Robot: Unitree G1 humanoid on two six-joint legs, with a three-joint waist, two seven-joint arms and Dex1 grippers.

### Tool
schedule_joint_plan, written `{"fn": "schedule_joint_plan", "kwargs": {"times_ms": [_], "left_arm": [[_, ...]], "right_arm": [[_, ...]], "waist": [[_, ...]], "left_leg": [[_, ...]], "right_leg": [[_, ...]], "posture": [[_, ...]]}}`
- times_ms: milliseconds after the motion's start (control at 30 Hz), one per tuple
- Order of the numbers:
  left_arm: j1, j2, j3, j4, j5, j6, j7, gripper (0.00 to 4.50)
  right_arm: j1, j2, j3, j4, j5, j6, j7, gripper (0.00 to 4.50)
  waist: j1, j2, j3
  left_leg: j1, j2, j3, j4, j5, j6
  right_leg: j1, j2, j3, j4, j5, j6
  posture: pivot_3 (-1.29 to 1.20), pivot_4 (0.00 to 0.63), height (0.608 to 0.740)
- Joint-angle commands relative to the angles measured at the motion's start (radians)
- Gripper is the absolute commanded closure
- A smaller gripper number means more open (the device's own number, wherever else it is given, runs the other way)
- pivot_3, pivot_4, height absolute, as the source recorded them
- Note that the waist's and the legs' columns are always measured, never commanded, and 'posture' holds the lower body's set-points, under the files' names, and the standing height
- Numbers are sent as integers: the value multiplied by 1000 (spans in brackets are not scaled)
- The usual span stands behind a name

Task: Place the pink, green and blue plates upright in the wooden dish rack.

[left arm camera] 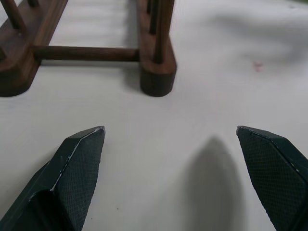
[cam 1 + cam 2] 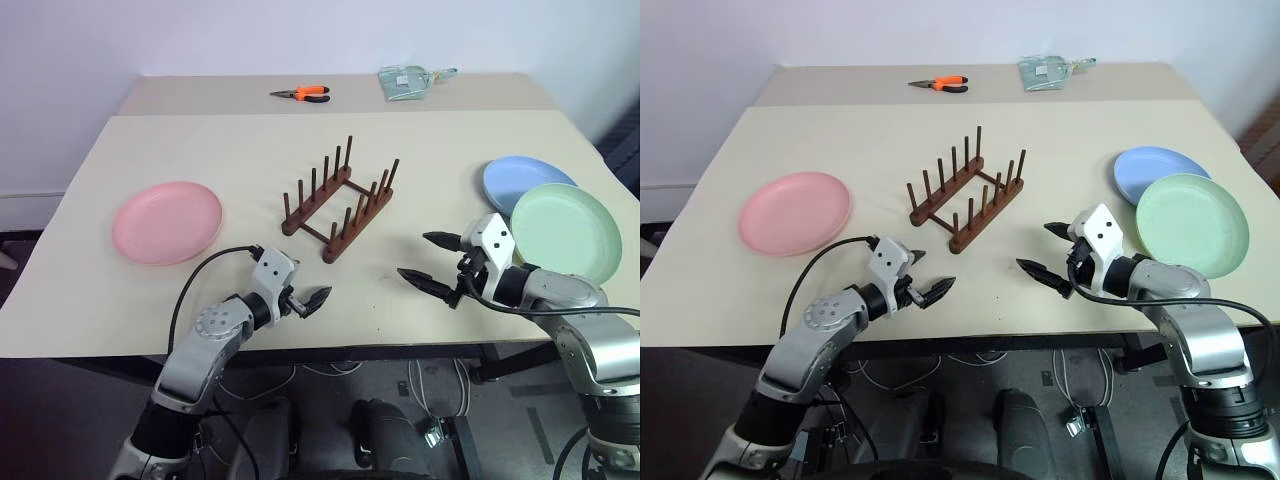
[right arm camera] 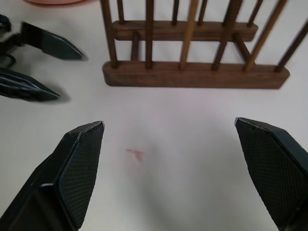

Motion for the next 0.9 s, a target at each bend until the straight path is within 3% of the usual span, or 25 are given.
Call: {"fn": "schedule_joint_plan", "kwargs": {"times_ms": [33,267,367,567,667,900], "left_arm": [[-80,-39,-26,94,55,-47,31,0],[-265,-168,-102,374,125,-103,28,0],[-299,-215,-97,438,129,-120,31,863],[-312,-217,-102,453,145,-159,-9,3698],[-342,-182,-123,499,169,-240,-82,3708],[-470,-98,-148,664,108,-475,-462,3708]], "right_arm": [[15,6,-7,-75,18,25,-29,54],[-10,12,19,-60,-12,17,-60,54],[-8,4,18,-48,-28,0,-58,0],[37,-9,-21,-31,-49,-42,-57,0],[75,-20,-47,-26,-55,-60,-52,0],[174,-91,-97,-34,-29,-45,25,0]], "waist": [[3,0,0],[10,-1,0],[22,-1,0],[26,-1,-1],[26,-1,-1],[23,-1,0]], "left_leg": [[0,0,0,0,0,0],[0,-1,0,1,0,1],[0,-1,0,2,0,1],[0,-1,0,2,0,1],[0,-1,0,2,0,1],[0,0,0,2,0,1]], "right_leg": [[0,0,0,0,0,0],[1,1,-1,0,2,3],[1,2,-1,0,2,4],[2,4,-1,0,2,4],[2,4,-1,0,2,4],[2,5,-2,-1,1,3]], "posture": [[0,150,740],[0,150,740],[0,150,740],[0,150,740],[0,150,740],[0,150,740]]}}
